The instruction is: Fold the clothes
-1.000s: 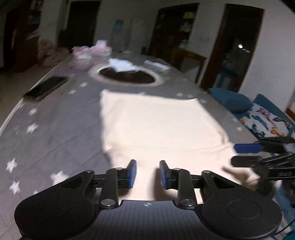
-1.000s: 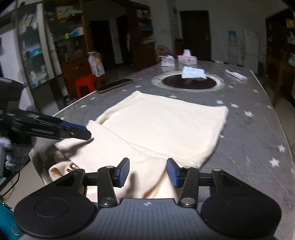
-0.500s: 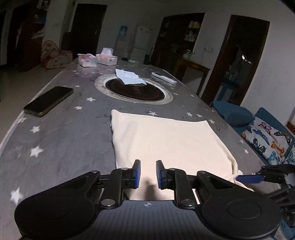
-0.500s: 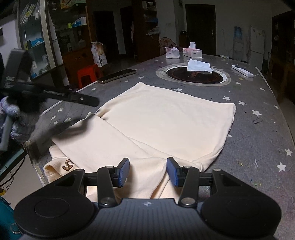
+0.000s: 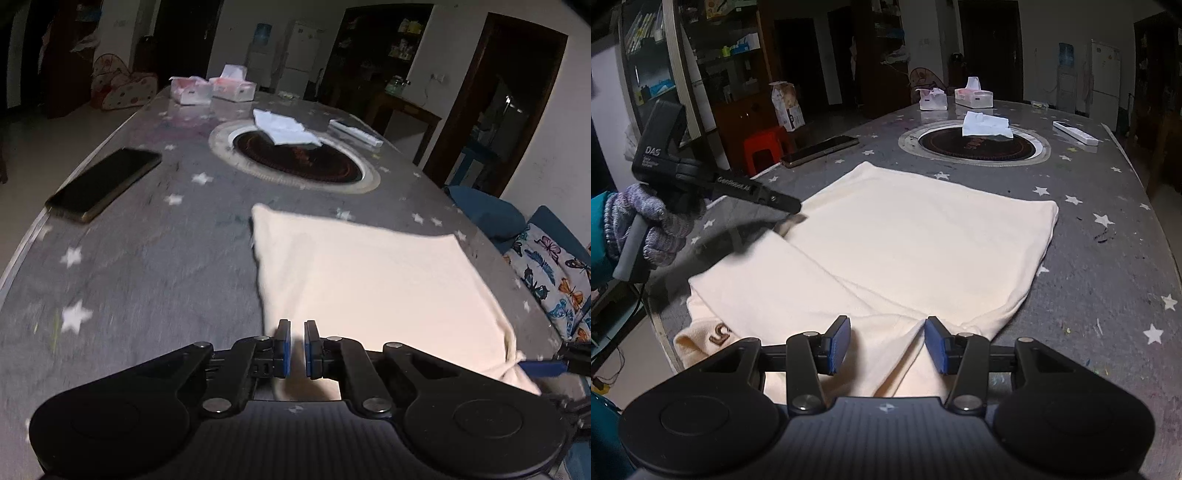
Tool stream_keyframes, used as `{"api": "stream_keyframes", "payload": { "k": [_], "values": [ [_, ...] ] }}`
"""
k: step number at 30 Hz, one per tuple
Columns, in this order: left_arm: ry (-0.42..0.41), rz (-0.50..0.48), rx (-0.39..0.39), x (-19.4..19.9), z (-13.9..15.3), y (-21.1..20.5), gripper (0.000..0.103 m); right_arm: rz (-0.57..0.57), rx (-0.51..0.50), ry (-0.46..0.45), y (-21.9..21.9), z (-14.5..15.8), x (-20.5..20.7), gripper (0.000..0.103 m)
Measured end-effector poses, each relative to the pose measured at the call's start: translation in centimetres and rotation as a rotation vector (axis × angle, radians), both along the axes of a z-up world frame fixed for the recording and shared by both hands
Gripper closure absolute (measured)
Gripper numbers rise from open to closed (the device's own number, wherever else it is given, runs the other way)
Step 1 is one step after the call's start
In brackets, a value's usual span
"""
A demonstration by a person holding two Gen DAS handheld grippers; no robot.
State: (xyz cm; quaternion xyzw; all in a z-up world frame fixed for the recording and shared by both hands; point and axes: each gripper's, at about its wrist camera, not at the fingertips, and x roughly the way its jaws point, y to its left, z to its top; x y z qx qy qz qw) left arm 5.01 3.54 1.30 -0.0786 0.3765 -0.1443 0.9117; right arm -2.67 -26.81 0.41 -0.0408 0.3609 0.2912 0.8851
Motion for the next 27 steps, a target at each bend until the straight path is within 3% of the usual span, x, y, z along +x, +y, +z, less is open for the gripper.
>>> {"api": "stream_keyframes", "payload": {
  "k": [5, 10, 16, 27],
  "values": [
    [-0.006, -0.031, 0.027, 3.4, 0.1, -1.5, 0.094, -0.009, 0.030, 0.011, -0.4, 0.2, 0.9, 0.058],
    [0.016, -0.002, 0.064, 6.6, -1.4, -1.1, 0.094, -0.015, 0.039, 0.011, -0.6, 0.4, 1.7, 0.058],
    [0.032, 0.047, 0.066, 8.4, -1.1, -0.2, 0.094, -0.029, 0.052, 0.002, -1.3, 0.8, 2.8, 0.058],
    [0.006, 0.032, 0.102, 11.2, -1.6, -1.3, 0.094, -0.096, 0.068, 0.051, -3.4, -0.1, 8.2, 0.057]
  ]
}}
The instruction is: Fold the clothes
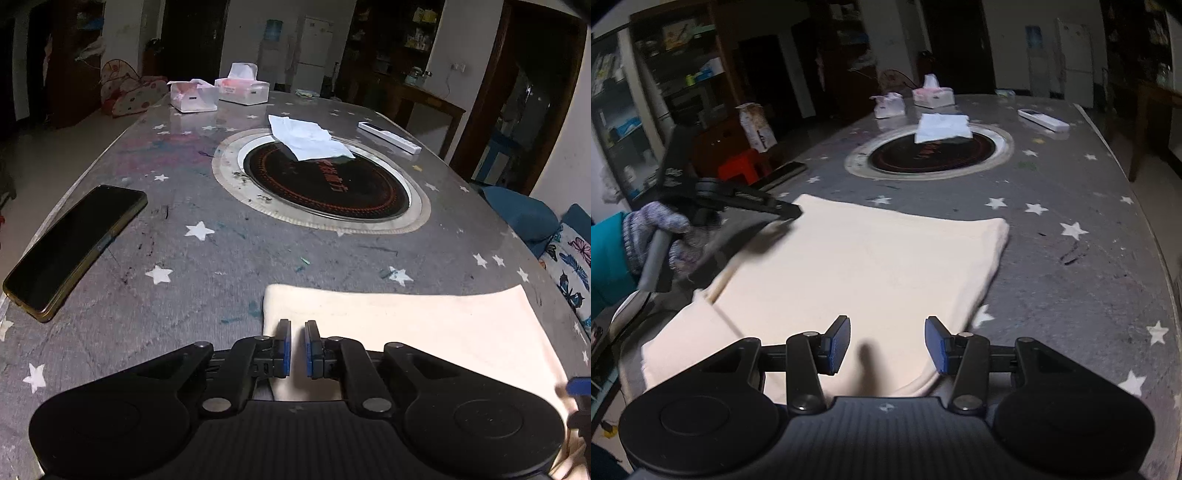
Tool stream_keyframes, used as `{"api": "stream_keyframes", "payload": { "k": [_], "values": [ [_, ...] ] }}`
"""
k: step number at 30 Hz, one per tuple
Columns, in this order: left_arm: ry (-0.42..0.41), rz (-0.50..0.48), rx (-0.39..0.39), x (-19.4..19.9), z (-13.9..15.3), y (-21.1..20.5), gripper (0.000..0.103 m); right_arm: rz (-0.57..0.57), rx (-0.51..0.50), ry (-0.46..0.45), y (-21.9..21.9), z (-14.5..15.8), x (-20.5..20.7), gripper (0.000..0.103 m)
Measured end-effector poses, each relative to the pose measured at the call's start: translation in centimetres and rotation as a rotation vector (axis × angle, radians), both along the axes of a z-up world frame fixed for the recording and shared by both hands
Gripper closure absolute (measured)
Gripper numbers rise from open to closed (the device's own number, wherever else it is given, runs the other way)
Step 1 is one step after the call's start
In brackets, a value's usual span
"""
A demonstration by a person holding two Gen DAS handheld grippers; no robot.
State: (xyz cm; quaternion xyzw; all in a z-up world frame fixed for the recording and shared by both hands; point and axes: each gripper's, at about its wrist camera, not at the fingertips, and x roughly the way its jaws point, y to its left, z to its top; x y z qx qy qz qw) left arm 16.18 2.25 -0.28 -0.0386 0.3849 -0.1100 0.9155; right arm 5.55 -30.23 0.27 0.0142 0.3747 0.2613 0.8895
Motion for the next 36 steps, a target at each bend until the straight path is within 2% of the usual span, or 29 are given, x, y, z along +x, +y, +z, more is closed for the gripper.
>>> {"api": "stream_keyframes", "payload": {
  "k": [5, 11, 20, 24, 28, 36],
  "values": [
    [-0.017, -0.009, 0.024, 0.1, -0.2, -0.1, 0.094, 0.030, -0.005, 0.014, -0.1, -0.3, 2.9, 0.058],
    [-0.029, 0.003, 0.061, 0.8, -0.2, 0.0, 0.093, 0.037, -0.063, 0.016, 0.4, -1.4, 6.3, 0.059],
    [-0.041, 0.030, 0.065, 2.1, -0.3, 0.8, 0.094, 0.054, -0.104, 0.002, 1.1, -1.3, 10.4, 0.059],
    [-0.046, 0.036, 0.064, 1.4, 0.2, 0.9, 0.093, 0.084, -0.124, -0.029, 1.3, -0.1, 8.9, 0.059],
    [-0.061, 0.011, 0.044, -1.1, 1.2, 0.5, 0.093, 0.137, -0.127, -0.056, 1.8, 1.4, 4.9, 0.059],
    [-0.068, -0.149, -0.010, -10.4, 2.5, -2.3, 0.093, 0.261, -0.150, -0.101, 4.4, 1.8, -3.2, 0.060]
  ]
}}
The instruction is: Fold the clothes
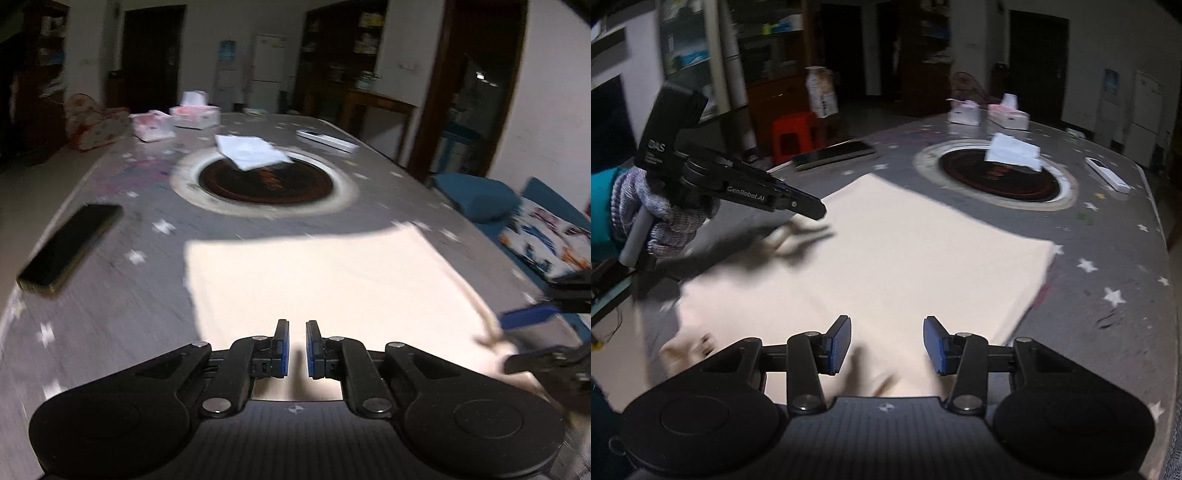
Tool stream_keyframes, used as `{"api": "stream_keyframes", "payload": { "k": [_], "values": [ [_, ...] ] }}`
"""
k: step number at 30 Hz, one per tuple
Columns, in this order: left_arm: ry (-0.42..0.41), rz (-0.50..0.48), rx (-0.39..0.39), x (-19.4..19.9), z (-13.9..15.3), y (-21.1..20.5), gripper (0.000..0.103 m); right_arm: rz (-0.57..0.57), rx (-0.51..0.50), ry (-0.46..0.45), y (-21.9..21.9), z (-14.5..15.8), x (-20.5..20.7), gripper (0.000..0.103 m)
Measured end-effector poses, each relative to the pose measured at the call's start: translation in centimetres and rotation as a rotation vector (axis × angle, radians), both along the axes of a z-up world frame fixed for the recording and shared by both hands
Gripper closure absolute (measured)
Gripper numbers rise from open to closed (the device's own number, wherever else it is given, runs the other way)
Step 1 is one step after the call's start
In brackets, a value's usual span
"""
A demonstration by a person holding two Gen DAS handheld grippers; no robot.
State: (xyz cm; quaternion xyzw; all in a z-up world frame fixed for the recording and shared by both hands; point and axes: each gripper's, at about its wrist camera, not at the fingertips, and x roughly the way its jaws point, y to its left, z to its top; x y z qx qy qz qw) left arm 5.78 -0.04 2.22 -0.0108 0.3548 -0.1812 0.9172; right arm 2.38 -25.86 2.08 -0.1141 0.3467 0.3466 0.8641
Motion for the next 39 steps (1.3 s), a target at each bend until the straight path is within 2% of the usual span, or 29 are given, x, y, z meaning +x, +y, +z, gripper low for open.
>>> {"api": "stream_keyframes", "payload": {
  "k": [3, 7, 12, 16, 20, 23, 29, 35, 39],
  "values": [
    [0.006, -0.034, -0.030, -3.0, 0.1, -0.7, 0.093, 0.014, -0.014, -0.002, 0.6, -0.7, -1.7, 0.061],
    [0.013, -0.053, -0.036, -5.8, -0.5, -1.1, 0.093, -0.044, -0.002, 0.022, -0.1, -1.8, -2.1, 0.061],
    [0.044, -0.025, -0.032, -6.5, -1.7, -0.8, 0.093, -0.085, 0.011, 0.030, -1.0, -2.3, -2.4, 0.062],
    [0.040, -0.021, -0.036, -6.7, -1.7, -0.7, 0.093, -0.099, 0.038, 0.010, -1.0, -1.6, -2.1, 0.062],
    [0.039, -0.012, -0.040, -6.8, -1.9, -0.6, 0.093, -0.111, 0.023, 0.024, -1.2, -2.9, -1.5, 0.065],
    [0.031, -0.012, -0.031, -7.3, -1.6, -0.6, 0.092, -0.122, 0.025, 0.006, -1.3, -2.1, -2.3, 0.065],
    [0.000, -0.073, -0.013, -9.1, -0.8, -1.6, 0.092, -0.068, 0.006, -0.044, -0.6, -1.0, -4.9, 0.065],
    [0.004, -0.104, 0.028, -10.6, -1.6, -2.2, 0.090, -0.037, -0.084, -0.074, 0.3, -2.5, -6.3, 0.065],
    [-0.018, -0.112, 0.040, -11.7, -1.0, -1.8, 0.087, -0.039, -0.073, -0.104, 0.2, -1.5, -7.0, 0.066]
  ]
}}
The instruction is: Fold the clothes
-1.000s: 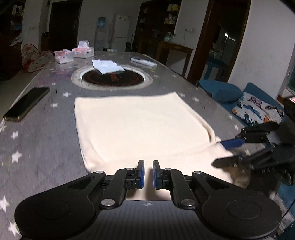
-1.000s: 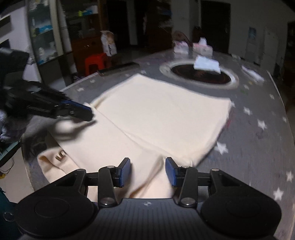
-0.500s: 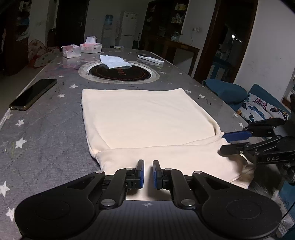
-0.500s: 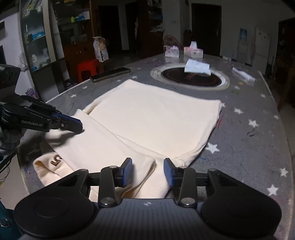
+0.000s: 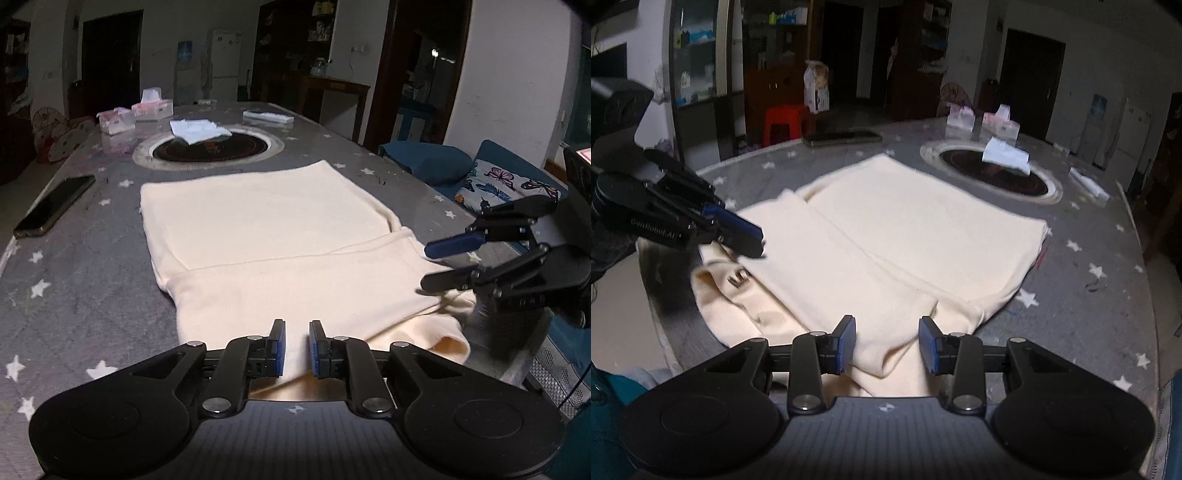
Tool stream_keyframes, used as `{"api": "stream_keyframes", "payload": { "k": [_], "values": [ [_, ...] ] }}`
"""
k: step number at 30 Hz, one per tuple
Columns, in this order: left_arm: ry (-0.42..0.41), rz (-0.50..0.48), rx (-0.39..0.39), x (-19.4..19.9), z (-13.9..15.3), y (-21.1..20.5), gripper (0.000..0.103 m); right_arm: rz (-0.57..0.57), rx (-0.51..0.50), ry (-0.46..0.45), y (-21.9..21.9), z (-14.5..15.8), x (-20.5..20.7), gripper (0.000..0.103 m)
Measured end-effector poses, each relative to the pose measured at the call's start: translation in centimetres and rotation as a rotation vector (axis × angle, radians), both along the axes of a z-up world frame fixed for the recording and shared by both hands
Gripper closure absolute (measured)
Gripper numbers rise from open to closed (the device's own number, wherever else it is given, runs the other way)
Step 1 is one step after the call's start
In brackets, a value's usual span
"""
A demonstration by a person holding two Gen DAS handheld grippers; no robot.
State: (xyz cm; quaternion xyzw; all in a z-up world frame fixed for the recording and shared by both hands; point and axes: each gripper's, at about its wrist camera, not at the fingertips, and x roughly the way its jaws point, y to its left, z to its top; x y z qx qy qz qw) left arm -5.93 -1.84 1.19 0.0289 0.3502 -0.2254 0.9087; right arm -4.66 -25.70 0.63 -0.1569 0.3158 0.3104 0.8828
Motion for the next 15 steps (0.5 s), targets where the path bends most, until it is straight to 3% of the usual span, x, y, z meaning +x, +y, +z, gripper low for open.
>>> {"api": "stream_keyframes", "payload": {
  "k": [6, 12, 15],
  "values": [
    [-0.021, -0.031, 0.041, -1.8, 0.7, 0.5, 0.084, 0.009, -0.040, 0.009, 0.2, -1.0, -0.5, 0.066],
    [-0.043, -0.075, 0.107, -4.4, 0.8, 0.6, 0.078, -0.016, -0.017, -0.046, -0.5, 0.5, -1.8, 0.067],
    [-0.041, -0.098, 0.120, -5.1, 0.5, 0.5, 0.078, -0.013, 0.019, -0.047, -0.7, 1.1, -2.3, 0.079]
  ]
}}
